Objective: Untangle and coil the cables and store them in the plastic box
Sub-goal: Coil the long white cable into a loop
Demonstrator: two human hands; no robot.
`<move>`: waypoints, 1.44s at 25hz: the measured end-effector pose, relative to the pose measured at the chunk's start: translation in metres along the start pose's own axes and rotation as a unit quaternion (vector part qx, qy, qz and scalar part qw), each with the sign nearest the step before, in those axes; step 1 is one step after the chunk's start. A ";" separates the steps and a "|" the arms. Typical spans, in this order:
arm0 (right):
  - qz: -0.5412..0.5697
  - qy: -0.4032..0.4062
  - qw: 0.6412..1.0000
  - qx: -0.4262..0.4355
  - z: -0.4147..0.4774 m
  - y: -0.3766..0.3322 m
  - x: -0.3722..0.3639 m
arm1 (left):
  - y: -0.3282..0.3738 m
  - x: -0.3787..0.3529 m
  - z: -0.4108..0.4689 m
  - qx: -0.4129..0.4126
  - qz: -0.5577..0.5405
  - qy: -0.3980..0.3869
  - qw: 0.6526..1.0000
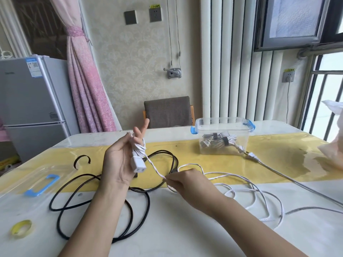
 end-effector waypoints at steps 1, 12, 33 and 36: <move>-0.006 -0.015 1.000 0.013 -0.001 -0.005 -0.002 | 0.004 0.002 0.000 -0.031 0.059 0.042 0.997; -0.023 -0.017 0.998 0.062 -0.001 -0.020 0.016 | -0.017 0.010 0.001 -0.147 0.814 0.086 0.555; 0.330 0.303 0.873 -0.194 -0.011 0.058 0.113 | -0.053 -0.030 -0.057 0.440 0.259 -0.301 0.806; 0.387 0.259 0.858 -0.216 -0.008 0.060 0.102 | -0.044 -0.045 -0.060 0.372 0.173 -0.370 0.834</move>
Point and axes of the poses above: each hand's wrist, its own z-axis towards the middle knuckle, its own x-axis out of the back of the hand, y = z × x, the point moved 6 cm from there along z, towards the middle knuckle, and after that the axes turned 7 degrees about z, right-handed, at the moved point
